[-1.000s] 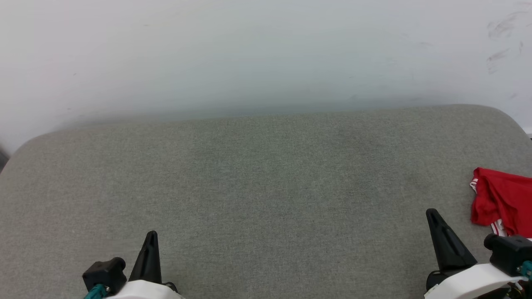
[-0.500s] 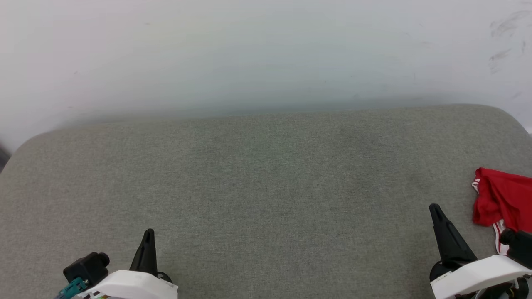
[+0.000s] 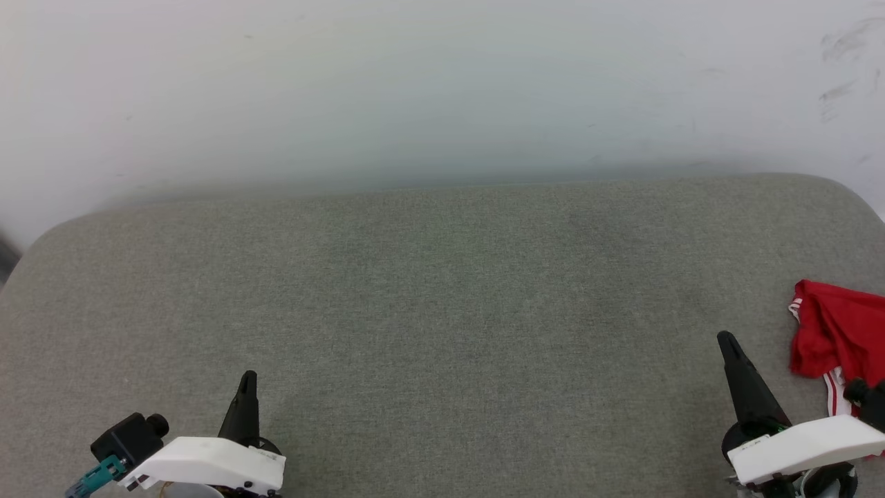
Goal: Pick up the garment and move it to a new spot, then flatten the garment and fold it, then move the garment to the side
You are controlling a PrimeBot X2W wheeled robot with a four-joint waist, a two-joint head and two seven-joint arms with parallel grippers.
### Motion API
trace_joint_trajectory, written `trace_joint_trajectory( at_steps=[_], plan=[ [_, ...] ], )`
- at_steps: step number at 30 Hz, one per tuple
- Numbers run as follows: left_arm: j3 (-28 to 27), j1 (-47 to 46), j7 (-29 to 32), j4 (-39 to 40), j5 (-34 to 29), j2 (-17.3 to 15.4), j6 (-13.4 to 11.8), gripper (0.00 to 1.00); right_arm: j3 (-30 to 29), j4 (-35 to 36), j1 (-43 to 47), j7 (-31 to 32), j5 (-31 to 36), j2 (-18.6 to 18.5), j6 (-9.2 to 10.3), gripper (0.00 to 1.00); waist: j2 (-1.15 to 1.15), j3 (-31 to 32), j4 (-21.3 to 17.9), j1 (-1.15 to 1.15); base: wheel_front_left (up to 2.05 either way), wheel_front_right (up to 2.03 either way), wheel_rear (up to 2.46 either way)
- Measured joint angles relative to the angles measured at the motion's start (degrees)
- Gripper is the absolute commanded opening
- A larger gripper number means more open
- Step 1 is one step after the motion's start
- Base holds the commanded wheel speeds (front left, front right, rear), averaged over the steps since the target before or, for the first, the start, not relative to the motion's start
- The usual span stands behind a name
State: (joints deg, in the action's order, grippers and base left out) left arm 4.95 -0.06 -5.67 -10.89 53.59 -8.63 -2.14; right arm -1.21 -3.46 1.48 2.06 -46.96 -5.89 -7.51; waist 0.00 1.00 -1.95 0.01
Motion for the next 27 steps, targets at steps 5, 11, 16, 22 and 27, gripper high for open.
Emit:
trace_joint_trajectory(
  at_steps=[5,11,16,22,27],
  plan=[
    [-0.87,-0.34,0.94,-0.25,3.21,0.33,0.74,0.00,-0.24,-0.78,-0.34,0.08,-3.78,0.18,0.00,0.00,0.00,-0.07,0.11,0.00,0.00,0.00,0.00],
    [-1.83,-0.86,2.00,-0.51,6.81,0.79,1.68,0.00,-0.59,-1.80,-1.30,0.47,-8.04,0.32,0.00,0.00,0.00,-0.15,0.24,0.00,0.00,0.00,0.00],
    [-2.67,-1.40,2.83,-0.66,9.66,1.31,2.43,0.00,-0.89,-2.54,-1.53,0.69,-11.43,0.46,0.01,0.00,0.00,-0.21,0.36,0.00,0.00,0.00,0.00],
    [-3.58,-1.72,3.80,-0.93,12.92,1.76,3.16,0.00,-1.22,-3.41,-2.43,1.00,-15.24,0.58,0.01,0.00,0.00,-0.30,0.49,0.00,0.00,0.00,0.00],
    [-4.25,-2.25,4.55,-1.21,15.41,2.02,3.67,0.00,-1.49,-4.11,-2.76,1.21,-18.31,0.69,0.01,0.00,0.00,-0.36,0.60,0.00,0.00,0.00,0.00]
  ],
)
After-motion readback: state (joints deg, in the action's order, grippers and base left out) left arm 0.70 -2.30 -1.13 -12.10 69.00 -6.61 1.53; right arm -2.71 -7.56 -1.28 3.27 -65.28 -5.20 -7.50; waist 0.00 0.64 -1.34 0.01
